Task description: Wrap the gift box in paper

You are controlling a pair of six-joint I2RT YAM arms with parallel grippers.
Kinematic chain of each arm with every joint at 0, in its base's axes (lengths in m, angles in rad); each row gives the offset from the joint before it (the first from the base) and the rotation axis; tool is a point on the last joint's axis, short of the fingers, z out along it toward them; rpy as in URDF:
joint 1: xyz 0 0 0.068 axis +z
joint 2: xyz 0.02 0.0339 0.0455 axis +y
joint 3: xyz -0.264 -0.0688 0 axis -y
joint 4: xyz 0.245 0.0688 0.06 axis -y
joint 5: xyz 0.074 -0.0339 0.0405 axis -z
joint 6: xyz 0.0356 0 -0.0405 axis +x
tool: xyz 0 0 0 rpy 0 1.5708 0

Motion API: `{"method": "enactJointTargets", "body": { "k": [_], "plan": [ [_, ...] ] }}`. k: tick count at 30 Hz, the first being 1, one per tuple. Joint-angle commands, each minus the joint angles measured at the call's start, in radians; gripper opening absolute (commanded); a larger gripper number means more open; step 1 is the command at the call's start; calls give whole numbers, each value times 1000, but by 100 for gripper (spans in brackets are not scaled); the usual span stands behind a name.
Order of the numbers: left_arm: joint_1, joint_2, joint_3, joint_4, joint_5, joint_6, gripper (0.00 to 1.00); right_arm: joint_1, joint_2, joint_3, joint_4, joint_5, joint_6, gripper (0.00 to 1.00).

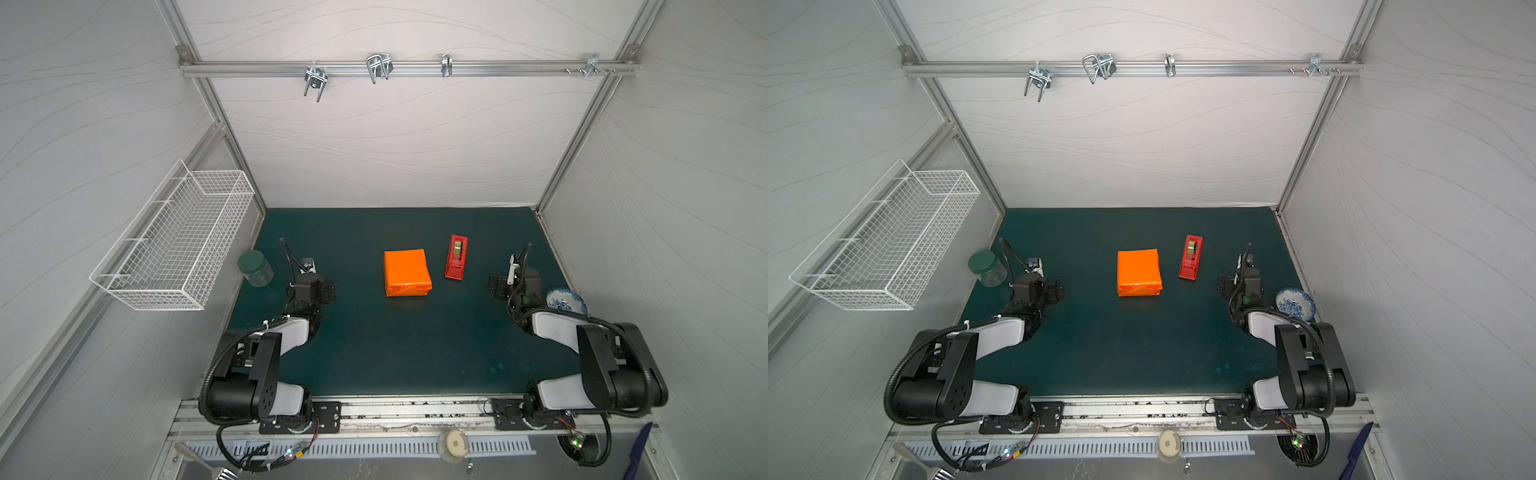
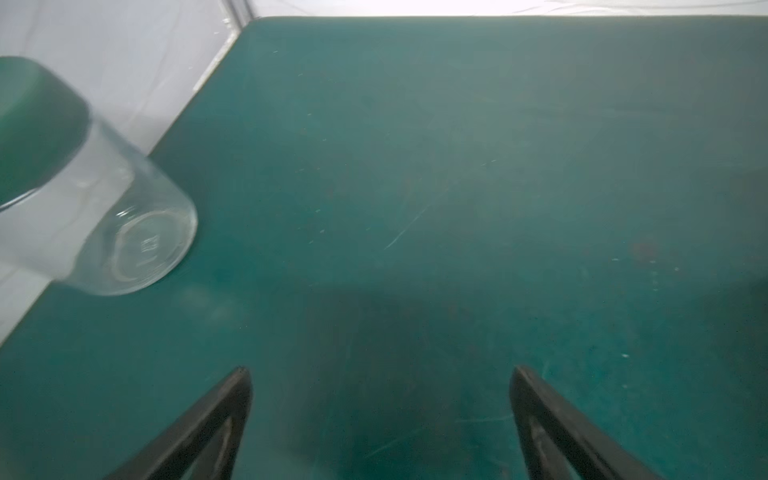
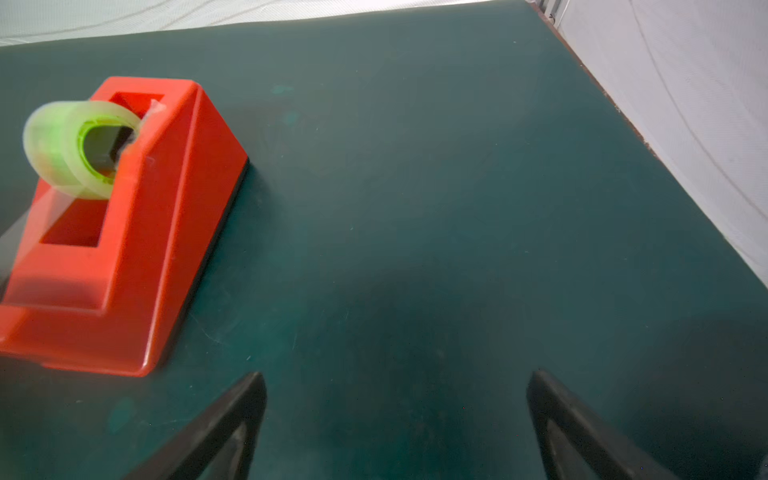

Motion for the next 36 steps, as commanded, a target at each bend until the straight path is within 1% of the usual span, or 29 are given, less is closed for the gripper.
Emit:
{"method": "enactJointTargets", "body": {
  "k": [1,3,4,5,7,8,10,12,36],
  "plan": [
    [32,76,3,249,114,24,98,-13,35,-27,222,-20,-38,99],
    [32,150,2,342,118,39,98,-28,108,-50,325,-48,-28,99],
    [41,134,12,285,131,24,98,-31,149,-58,385,-57,-31,99],
    [46,121,34,218,145,15,98,-25,157,-59,402,-64,-44,99],
    [49,147,18,300,141,18,99,-24,138,-18,285,-58,-36,99],
    [50,138,25,269,132,9,99,-19,157,-12,309,-52,-47,99],
    [51,130,30,245,104,-4,99,-11,146,-1,266,-37,-47,99],
    [51,138,18,282,103,-2,99,-5,150,-5,283,-31,-55,99],
    [51,137,20,275,103,-2,99,1,157,4,276,-27,-60,99]
  ]
}}
